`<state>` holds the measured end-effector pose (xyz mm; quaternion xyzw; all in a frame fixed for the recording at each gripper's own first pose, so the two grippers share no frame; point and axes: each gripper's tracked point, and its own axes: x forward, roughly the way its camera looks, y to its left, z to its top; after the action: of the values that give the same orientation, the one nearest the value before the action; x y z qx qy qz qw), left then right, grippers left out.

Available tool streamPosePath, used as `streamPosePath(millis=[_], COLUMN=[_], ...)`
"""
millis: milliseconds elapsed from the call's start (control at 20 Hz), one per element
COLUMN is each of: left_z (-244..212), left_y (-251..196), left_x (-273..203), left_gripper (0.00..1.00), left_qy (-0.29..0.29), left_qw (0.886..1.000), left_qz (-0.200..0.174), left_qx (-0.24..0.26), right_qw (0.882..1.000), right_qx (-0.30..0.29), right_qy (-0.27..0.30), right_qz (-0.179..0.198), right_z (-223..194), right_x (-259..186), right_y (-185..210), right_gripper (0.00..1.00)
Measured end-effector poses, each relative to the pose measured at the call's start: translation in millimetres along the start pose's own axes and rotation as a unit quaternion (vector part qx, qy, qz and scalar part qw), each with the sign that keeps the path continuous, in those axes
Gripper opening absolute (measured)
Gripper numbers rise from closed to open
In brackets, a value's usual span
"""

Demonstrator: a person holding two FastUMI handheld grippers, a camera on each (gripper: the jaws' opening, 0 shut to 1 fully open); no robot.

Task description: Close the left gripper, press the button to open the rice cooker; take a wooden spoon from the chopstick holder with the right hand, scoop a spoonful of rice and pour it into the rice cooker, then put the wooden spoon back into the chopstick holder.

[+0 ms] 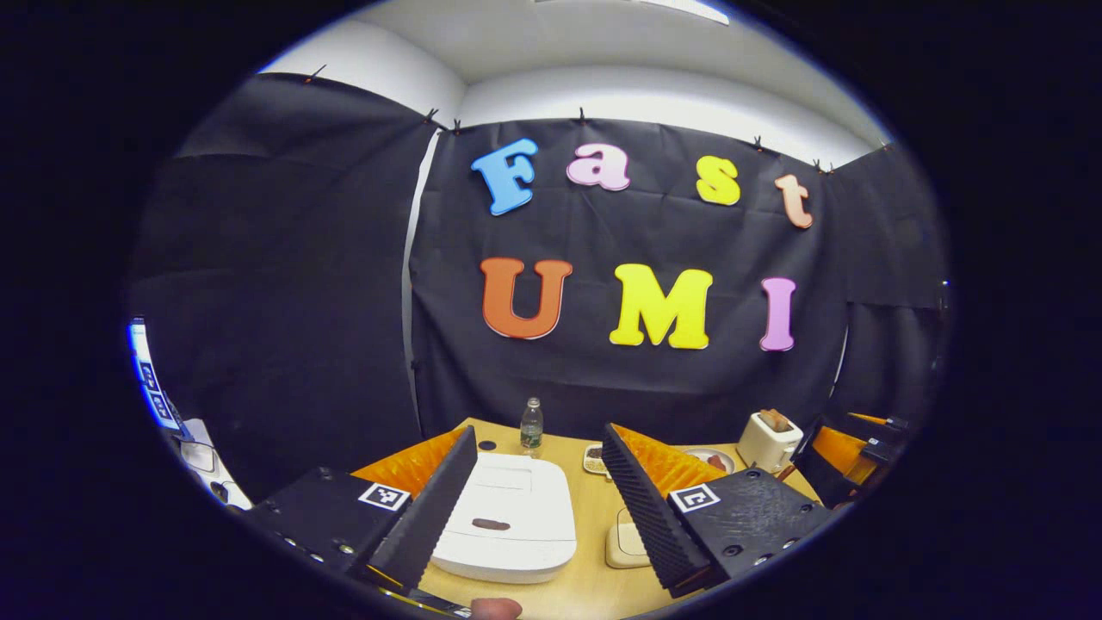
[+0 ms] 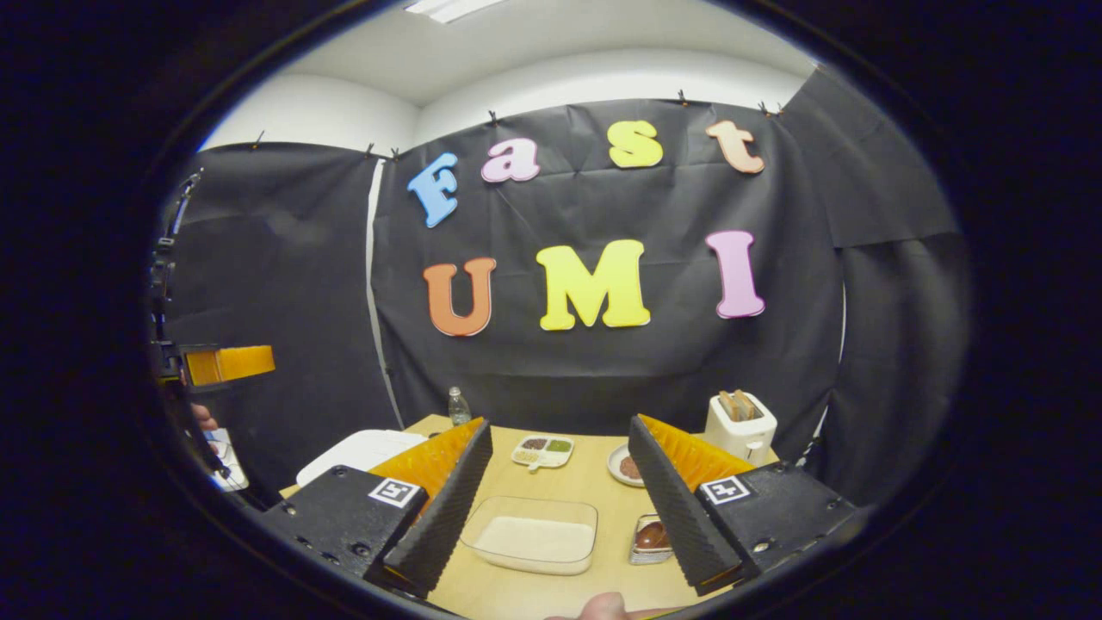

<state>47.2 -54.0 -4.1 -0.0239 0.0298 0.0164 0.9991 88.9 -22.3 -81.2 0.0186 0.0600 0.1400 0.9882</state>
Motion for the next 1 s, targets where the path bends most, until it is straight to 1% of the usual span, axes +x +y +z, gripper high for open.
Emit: streamPosePath(millis=[50, 100, 200, 250, 350, 500, 600, 650, 750, 800, 850, 900, 950, 1000], left_z=[-1, -4, -6, -6, -5, -5, -2, 1, 3, 4, 5, 5, 2, 2], left_y=[-1, -3, -7, -8, -7, -19, -20, -17, -14, -13, -11, -9, -7, -9], left_x=[-14, -29, -59, -73, -96, -125, -135, -139, -144, -145, -147, -149, -150, -149], left_gripper=[0.94, 0.94, 0.95, 0.95, 0.95, 0.95, 0.95, 0.95, 0.95, 0.94, 0.94, 0.95, 0.94, 0.95], left_qy=[-0.002, 0.0, -0.003, -0.01, -0.024, -0.031, -0.034, -0.034, -0.039, -0.041, -0.042, -0.044, -0.041, -0.039], left_qw=[1.0, 1.0, 0.999, 0.999, 0.998, 0.995, 0.995, 0.995, 0.995, 0.995, 0.995, 0.995, 0.996, 0.996], left_qz=[-0.008, -0.016, -0.041, -0.049, -0.061, -0.089, -0.095, -0.092, -0.088, -0.087, -0.086, -0.084, -0.081, -0.083], left_qx=[0.004, 0.007, 0.011, 0.014, 0.023, 0.019, 0.015, 0.01, 0.003, 0.004, 0.007, 0.01, 0.012, 0.009], right_qw=[1.0, 1.0, 1.0, 0.999, 0.998, 0.997, 0.997, 0.997, 0.997, 0.996, 0.996, 0.996, 0.996, 0.996], right_qx=[-0.004, -0.008, -0.011, -0.014, -0.02, -0.02, -0.013, -0.011, -0.014, -0.018, -0.017, -0.015, -0.015, -0.014], right_qy=[-0.001, 0.001, -0.009, -0.013, -0.009, -0.005, -0.013, -0.016, -0.016, -0.013, -0.017, -0.02, -0.018, -0.015], right_qz=[-0.01, -0.014, -0.025, -0.036, -0.052, -0.071, -0.08, -0.081, -0.081, -0.082, -0.084, -0.084, -0.085, -0.083], right_z=[3, 4, 10, 10, 7, 7, 14, 13, 12, 10, 13, 14, 11, 9], right_x=[-16, -33, -66, -84, -117, -155, -170, -175, -182, -185, -186, -186, -186, -187], right_y=[9, 20, 43, 49, 65, 82, 88, 92, 95, 94, 94, 93, 94, 95], right_gripper=[1.0, 0.96, 0.96, 1.0, 1.0, 1.0, 1.0, 0.96, 0.96, 1.0, 0.96, 1.0, 0.96, 0.96])
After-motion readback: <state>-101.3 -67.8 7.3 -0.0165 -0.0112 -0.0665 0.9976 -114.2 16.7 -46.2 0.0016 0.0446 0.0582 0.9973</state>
